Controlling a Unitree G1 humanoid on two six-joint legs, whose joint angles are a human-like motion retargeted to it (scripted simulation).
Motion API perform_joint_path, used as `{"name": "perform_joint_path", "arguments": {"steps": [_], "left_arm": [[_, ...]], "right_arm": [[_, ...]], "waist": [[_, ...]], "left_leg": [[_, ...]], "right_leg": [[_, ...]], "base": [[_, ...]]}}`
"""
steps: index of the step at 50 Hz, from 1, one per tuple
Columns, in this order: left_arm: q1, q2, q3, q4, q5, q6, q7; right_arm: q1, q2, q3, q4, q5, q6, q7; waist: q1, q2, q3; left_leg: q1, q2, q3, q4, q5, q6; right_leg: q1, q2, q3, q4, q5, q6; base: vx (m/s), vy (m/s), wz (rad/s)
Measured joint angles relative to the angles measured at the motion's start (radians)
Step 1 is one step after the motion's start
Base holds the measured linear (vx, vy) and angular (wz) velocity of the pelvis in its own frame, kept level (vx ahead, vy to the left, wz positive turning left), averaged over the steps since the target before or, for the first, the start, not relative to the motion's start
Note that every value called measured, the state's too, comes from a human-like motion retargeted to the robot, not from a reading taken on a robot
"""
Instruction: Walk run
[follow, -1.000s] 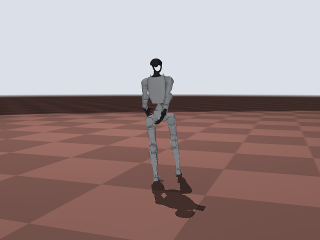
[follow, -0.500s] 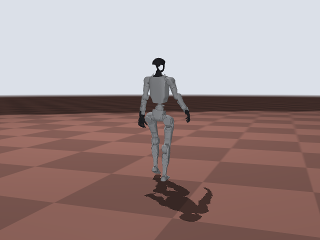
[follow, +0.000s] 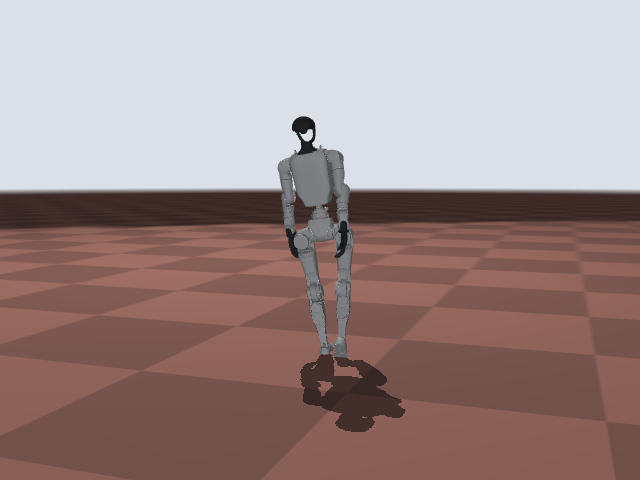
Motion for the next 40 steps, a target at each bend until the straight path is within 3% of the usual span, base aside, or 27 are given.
{"name": "perform_joint_path", "arguments": {"steps": [2, 6, 10, 12, 15, 16, 18, 19, 20, 22, 23, 25, 27, 30, 36, 40], "left_arm": [[-0.112, 0.003, -0.102, -0.081, -0.112, -0.079, -0.005], [-0.296, 0.060, -0.209, -0.212, -0.236, -0.181, -0.043], [-0.390, 0.160, -0.170, -0.294, -0.176, -0.221, -0.121], [-0.381, 0.185, -0.168, -0.311, -0.143, -0.216, -0.120], [-0.326, 0.187, -0.180, -0.276, -0.133, -0.203, -0.051], [-0.297, 0.179, -0.181, -0.238, -0.132, -0.207, -0.025], [-0.225, 0.162, -0.177, -0.152, -0.114, -0.208, 0.006], [-0.181, 0.148, -0.181, -0.106, -0.090, -0.202, 0.004], [-0.134, 0.131, -0.189, -0.060, -0.061, -0.193, -0.005], [-0.042, 0.120, -0.202, 0.027, 0.011, -0.146, -0.043], [0.005, 0.118, -0.196, 0.071, 0.051, -0.114, -0.058], [0.104, 0.097, -0.177, 0.155, 0.122, -0.024, -0.076], [0.209, 0.044, -0.183, 0.216, 0.158, 0.071, -0.076], [0.367, -0.055, -0.178, 0.227, 0.218, 0.148, -0.089], [0.577, -0.182, -0.171, 0.227, 0.384, 0.067, -0.145], [0.631, -0.149, -0.198, 0.227, 0.435, 0.085, -0.177]], "right_arm": [[0.105, 0.059, -0.023, 0.000, -0.028, 0.022, 0.066], [0.276, 0.142, -0.022, 0.000, -0.124, 0.094, 0.166], [0.354, 0.136, 0.005, 0.000, -0.189, 0.211, 0.193], [0.340, 0.114, -0.013, 0.000, -0.188, 0.261, 0.200], [0.268, 0.075, -0.087, 0.000, -0.170, 0.289, 0.174], [0.240, 0.059, -0.121, 0.000, -0.163, 0.262, 0.139], [0.179, 0.023, -0.166, 0.000, -0.135, 0.191, 0.076], [0.141, -0.003, -0.176, 0.000, -0.106, 0.155, 0.059], [0.101, -0.032, -0.183, 0.000, -0.072, 0.120, 0.049], [-0.023, -0.078, -0.174, -0.006, -0.005, 0.097, 0.058], [-0.091, -0.083, -0.174, -0.025, 0.012, 0.101, 0.067], [-0.229, -0.092, -0.185, -0.077, 0.020, 0.108, 0.100], [-0.337, -0.097, -0.200, -0.151, 0.023, 0.056, 0.128], [-0.486, -0.109, -0.119, -0.260, 0.137, -0.076, 0.174], [-0.659, -0.168, -0.016, -0.525, 0.345, -0.245, 0.268], [-0.651, -0.245, -0.058, -0.629, 0.348, -0.315, 0.265]], "waist": [[-0.047, 0.036, 0.017], [-0.161, 0.052, 0.044], [-0.205, 0.079, 0.044], [-0.192, 0.089, 0.032], [-0.199, 0.120, -0.009], [-0.222, 0.123, -0.013], [-0.223, 0.123, -0.038], [-0.215, 0.122, -0.049], [-0.210, 0.121, -0.058], [-0.204, 0.140, -0.024], [-0.222, 0.105, -0.033], [-0.212, 0.059, -0.042], [-0.219, 0.056, -0.030], [-0.149, 0.004, -0.012], [0.037, -0.039, 0.058], [0.076, -0.053, 0.057]], "left_leg": [[0.079, -0.005, -0.037, -0.048, -0.007, -0.003], [0.225, -0.040, -0.114, -0.099, -0.055, -0.021], [0.323, -0.023, -0.099, -0.096, -0.109, -0.077], [0.359, -0.018, -0.066, -0.072, -0.070, -0.128], [0.365, 0.008, -0.068, -0.006, 0.134, -0.262], [0.369, 0.002, -0.109, 0.044, 0.262, -0.316], [0.342, -0.015, -0.127, 0.175, 0.517, -0.436], [0.294, -0.026, -0.098, 0.293, 0.607, -0.457], [0.234, -0.037, -0.058, 0.433, 0.677, -0.457], [0.126, 0.020, -0.054, 0.722, 0.664, -0.442], [0.085, 0.035, -0.022, 0.739, 0.623, -0.396], [-0.008, 0.049, 0.079, 0.790, 0.493, -0.249], [-0.112, 0.009, 0.054, 0.764, 0.393, -0.193], [-0.231, 0.012, 0.150, 0.590, 0.244, -0.124], [-0.339, -0.014, 0.159, 0.019, 0.159, -0.017], [-0.378, -0.064, 0.216, -0.196, 0.016, -0.059]], "right_leg": [[-0.065, -0.075, -0.034, -0.135, -0.068, 0.007], [-0.145, -0.221, -0.071, -0.490, -0.101, 0.011], [-0.231, -0.215, 0.036, -0.792, -0.196, 0.011], [-0.247, -0.218, -0.048, -0.796, -0.221, 0.027], [-0.252, -0.212, -0.175, -0.649, -0.262, -0.093], [-0.230, -0.225, -0.199, -0.645, -0.168, -0.073], [-0.200, -0.193, -0.064, -0.608, -0.097, -0.100], [-0.204, -0.189, -0.008, -0.559, -0.109, -0.110], [-0.216, -0.198, 0.019, -0.496, -0.130, -0.109], [-0.143, -0.143, -0.020, -0.458, -0.187, -0.145], [-0.098, -0.154, -0.041, -0.496, -0.185, -0.176], [-0.022, -0.140, 0.015, -0.545, -0.187, -0.201], [0.042, -0.105, 0.090, -0.583, -0.183, -0.200], [0.139, -0.139, 0.085, -0.630, -0.180, -0.197], [0.331, -0.080, 0.150, -0.677, -0.255, -0.260], [0.428, -0.050, 0.113, -0.663, -0.273, -0.260]], "base": [[0.87, -0.14, 2.03], [1.09, -0.38, 1.43], [1.02, -0.47, -0.13], [1.19, -0.52, -0.73], [1.19, -0.46, -0.02], [1.27, -0.48, 0.49], [1.53, -0.62, -0.06], [1.43, -0.43, -0.51], [1.27, -0.33, -0.53], [1.18, -0.60, -0.60], [1.09, -0.88, -0.72], [0.78, -0.57, -1.20], [1.14, -0.31, -1.24], [1.08, -0.22, -1.90], [0.99, -0.11, -1.40], [1.28, -0.04, 0.54]]}}
